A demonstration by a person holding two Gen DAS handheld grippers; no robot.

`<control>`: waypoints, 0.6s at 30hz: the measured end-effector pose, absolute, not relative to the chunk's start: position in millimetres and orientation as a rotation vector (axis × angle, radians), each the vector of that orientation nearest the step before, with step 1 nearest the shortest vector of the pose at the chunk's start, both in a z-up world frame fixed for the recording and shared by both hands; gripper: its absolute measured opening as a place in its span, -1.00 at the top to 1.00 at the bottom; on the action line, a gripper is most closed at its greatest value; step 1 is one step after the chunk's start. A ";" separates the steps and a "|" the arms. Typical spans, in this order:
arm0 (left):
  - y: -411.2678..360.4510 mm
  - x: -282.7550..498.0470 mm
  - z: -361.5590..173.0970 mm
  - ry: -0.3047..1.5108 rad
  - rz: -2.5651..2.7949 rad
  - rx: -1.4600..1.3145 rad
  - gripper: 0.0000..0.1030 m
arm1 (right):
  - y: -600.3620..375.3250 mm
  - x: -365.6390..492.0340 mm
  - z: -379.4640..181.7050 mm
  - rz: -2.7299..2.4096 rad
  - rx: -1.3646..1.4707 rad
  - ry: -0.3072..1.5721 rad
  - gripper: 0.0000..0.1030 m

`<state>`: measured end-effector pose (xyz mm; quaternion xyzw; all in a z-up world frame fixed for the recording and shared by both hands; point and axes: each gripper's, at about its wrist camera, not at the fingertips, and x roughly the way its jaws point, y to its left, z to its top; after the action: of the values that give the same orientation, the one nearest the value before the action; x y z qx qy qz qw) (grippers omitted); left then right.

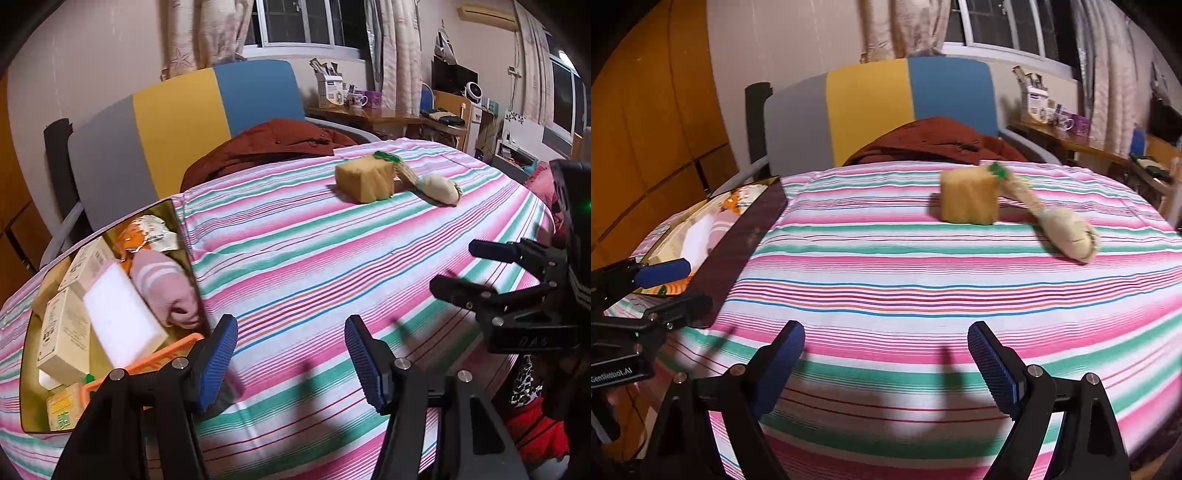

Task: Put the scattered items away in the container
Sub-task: 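Move both tools back toward the yellow sponge and beige sock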

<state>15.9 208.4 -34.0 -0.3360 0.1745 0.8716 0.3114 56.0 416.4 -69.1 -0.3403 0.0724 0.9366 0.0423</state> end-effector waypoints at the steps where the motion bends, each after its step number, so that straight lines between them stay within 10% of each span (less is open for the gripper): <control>1: 210.4 16.7 -35.5 0.466 2.296 -0.888 -0.19 | 418.3 57.7 -68.9 2.860 -1.037 0.217 -0.76; 18: 239.8 13.7 -71.8 0.551 2.280 -0.870 -0.20 | 443.0 61.1 -78.6 2.760 -1.020 0.164 -0.76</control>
<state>13.7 239.8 -71.8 -0.3300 0.2090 0.8651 0.3146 61.1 443.0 -78.6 -0.3445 0.0555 0.9321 0.0973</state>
